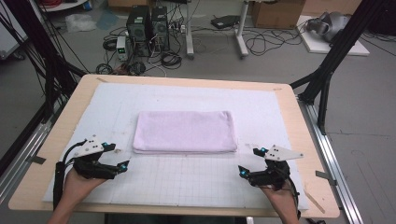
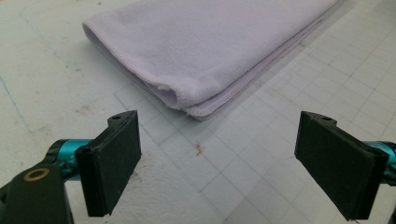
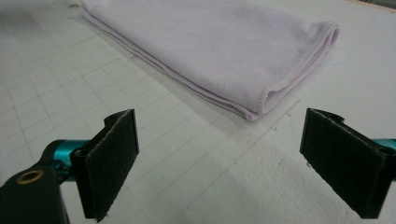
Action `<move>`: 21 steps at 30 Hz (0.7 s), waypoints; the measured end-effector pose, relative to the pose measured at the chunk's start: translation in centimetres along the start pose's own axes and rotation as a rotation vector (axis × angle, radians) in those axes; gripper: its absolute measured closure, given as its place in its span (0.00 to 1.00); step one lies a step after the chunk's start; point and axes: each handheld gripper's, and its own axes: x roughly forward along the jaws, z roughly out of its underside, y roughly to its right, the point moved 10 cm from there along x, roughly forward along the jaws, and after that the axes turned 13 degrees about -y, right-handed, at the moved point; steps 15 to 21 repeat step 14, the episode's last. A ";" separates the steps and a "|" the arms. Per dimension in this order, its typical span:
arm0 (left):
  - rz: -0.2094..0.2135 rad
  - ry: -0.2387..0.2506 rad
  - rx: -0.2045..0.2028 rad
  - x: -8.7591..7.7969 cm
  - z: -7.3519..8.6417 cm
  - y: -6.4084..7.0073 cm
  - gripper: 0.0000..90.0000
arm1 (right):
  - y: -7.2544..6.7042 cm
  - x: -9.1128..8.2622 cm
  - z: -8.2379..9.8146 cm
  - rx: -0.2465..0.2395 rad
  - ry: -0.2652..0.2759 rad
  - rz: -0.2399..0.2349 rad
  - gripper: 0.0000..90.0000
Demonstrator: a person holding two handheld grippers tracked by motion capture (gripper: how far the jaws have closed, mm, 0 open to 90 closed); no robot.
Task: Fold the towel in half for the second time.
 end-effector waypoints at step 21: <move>0.002 0.007 -0.002 0.1 0.0 0.0 0.16 | 0.2 0.0 0.3 0.004 0.000 0.007 0.12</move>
